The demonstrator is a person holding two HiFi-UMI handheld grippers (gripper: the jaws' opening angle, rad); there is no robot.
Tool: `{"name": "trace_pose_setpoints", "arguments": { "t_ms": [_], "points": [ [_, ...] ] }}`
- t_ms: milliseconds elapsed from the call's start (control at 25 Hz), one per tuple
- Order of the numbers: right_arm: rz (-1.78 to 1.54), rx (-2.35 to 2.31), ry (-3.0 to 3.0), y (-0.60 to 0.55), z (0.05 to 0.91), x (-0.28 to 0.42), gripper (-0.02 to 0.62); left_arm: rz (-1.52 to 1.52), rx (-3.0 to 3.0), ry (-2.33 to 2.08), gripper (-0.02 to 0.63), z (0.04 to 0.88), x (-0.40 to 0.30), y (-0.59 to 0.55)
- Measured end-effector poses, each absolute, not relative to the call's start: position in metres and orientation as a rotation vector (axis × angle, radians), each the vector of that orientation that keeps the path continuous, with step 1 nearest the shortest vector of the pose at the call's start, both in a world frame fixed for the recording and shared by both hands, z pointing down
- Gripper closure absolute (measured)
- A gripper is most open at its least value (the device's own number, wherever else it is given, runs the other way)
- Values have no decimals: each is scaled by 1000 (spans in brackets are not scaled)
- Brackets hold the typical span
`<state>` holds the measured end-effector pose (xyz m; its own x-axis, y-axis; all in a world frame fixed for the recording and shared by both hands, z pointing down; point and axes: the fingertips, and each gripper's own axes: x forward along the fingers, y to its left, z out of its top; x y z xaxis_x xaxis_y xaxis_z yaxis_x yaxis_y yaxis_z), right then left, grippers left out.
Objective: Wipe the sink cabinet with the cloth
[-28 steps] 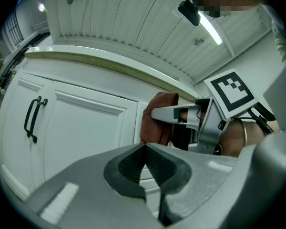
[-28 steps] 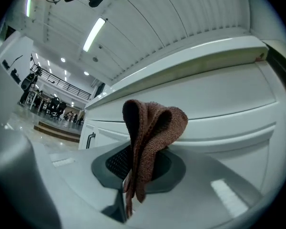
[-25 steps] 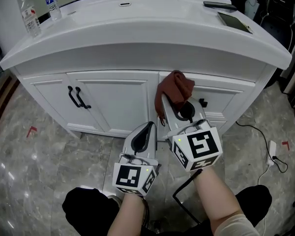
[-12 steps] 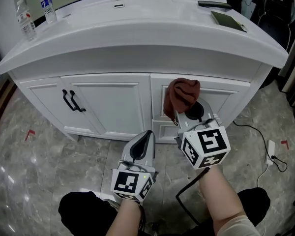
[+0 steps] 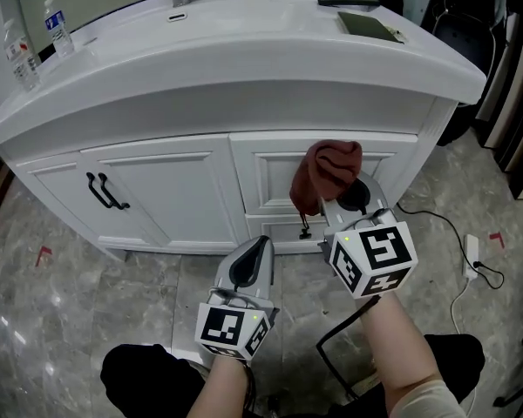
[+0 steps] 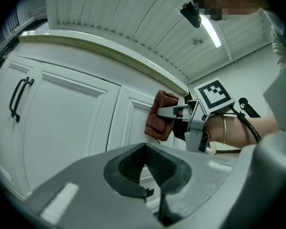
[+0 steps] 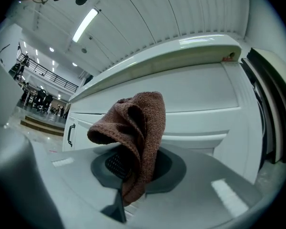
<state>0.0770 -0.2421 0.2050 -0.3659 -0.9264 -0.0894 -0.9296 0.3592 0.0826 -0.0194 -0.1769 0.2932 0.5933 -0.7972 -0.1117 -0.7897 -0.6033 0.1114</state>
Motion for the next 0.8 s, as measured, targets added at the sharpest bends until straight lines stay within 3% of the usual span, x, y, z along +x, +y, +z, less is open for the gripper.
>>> {"name": "trace_pose_setpoints", "arguments": {
  "t_ms": [800],
  "points": [
    [118, -2072, 2328, -221, 194, 201, 512, -186, 2831, -1263, 606, 295, 28, -163]
  ]
}}
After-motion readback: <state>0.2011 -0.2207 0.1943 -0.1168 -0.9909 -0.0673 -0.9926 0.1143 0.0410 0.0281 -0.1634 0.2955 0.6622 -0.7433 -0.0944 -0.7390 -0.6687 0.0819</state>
